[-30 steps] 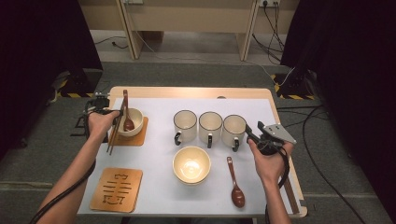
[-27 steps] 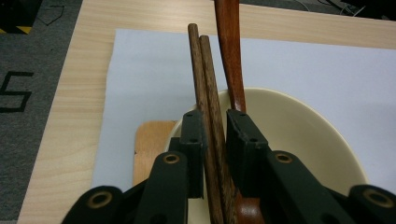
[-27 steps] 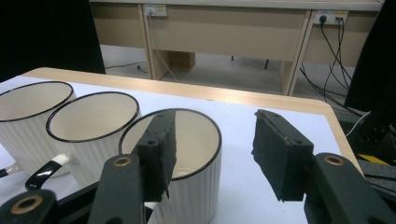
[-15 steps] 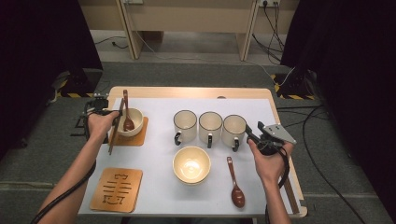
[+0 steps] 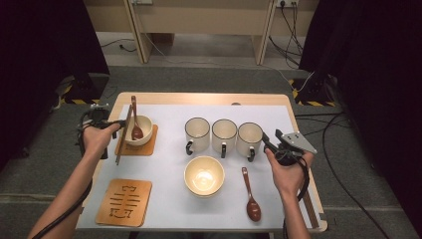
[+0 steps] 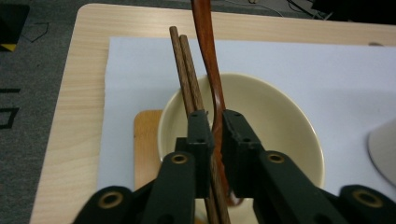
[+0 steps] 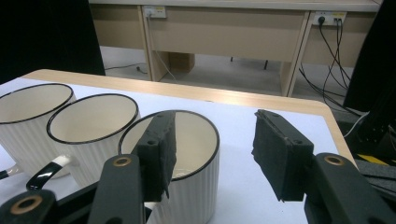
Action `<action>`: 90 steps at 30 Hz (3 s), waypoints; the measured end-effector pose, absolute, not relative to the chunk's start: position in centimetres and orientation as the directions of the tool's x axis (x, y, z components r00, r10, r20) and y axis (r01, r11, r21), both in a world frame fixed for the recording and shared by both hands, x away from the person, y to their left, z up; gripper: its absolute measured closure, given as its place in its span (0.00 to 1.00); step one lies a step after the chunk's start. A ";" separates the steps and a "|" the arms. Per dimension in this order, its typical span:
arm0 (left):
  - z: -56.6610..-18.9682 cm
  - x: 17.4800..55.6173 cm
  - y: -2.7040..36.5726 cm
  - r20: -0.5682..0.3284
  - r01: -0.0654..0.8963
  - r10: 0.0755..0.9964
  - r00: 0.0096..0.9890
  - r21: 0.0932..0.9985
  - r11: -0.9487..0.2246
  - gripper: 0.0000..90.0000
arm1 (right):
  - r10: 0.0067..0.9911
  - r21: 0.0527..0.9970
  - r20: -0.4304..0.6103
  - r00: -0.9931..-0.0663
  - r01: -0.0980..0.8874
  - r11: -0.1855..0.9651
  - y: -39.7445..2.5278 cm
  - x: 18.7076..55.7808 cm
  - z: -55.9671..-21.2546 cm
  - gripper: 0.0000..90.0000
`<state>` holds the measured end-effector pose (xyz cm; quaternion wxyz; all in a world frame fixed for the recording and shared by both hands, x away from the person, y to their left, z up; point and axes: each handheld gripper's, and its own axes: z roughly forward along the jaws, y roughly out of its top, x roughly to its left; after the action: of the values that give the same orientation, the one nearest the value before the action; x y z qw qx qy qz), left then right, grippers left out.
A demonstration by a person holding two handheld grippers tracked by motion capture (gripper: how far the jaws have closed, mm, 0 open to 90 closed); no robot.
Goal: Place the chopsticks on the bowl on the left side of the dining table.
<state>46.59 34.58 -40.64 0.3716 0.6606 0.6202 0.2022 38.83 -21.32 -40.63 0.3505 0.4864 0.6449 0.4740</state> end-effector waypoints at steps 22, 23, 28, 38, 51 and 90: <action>-43.0 41.5 35.4 -0.129 0.689 0.952 0.279 0.717 -0.104 0.99 | 0.960 0.954 0.013 -0.279 0.291 0.071 -21.3 38.7 -40.5 0.55; -43.0 41.5 35.4 -0.127 0.689 0.951 0.281 0.717 -0.108 0.99 | 0.960 0.954 0.012 -0.278 0.289 0.072 -21.3 38.7 -40.5 0.55; -42.8 41.5 35.1 -0.127 0.684 0.950 0.287 0.721 -0.110 0.99 | 0.961 0.954 0.011 -0.278 0.291 0.073 -21.4 38.7 -40.5 0.55; -42.9 41.9 33.8 -0.123 0.683 0.939 0.321 0.717 -0.139 0.99 | 0.961 0.955 0.013 -0.276 0.288 0.070 -21.4 38.7 -40.4 0.55; -43.1 42.4 31.0 -0.119 0.672 0.918 0.378 0.718 -0.184 0.99 | 0.962 0.955 0.016 -0.272 0.288 0.066 -21.6 38.6 -40.4 0.55; -42.7 45.2 26.6 -0.121 0.649 0.907 0.403 0.737 -0.190 0.99 | 0.963 0.956 0.016 -0.267 0.286 0.063 -21.8 38.6 -40.4 0.55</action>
<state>45.23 26.57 -42.68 0.3702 0.7515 0.5175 0.1745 38.59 -21.82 -40.36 0.3548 0.4904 0.6370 0.4774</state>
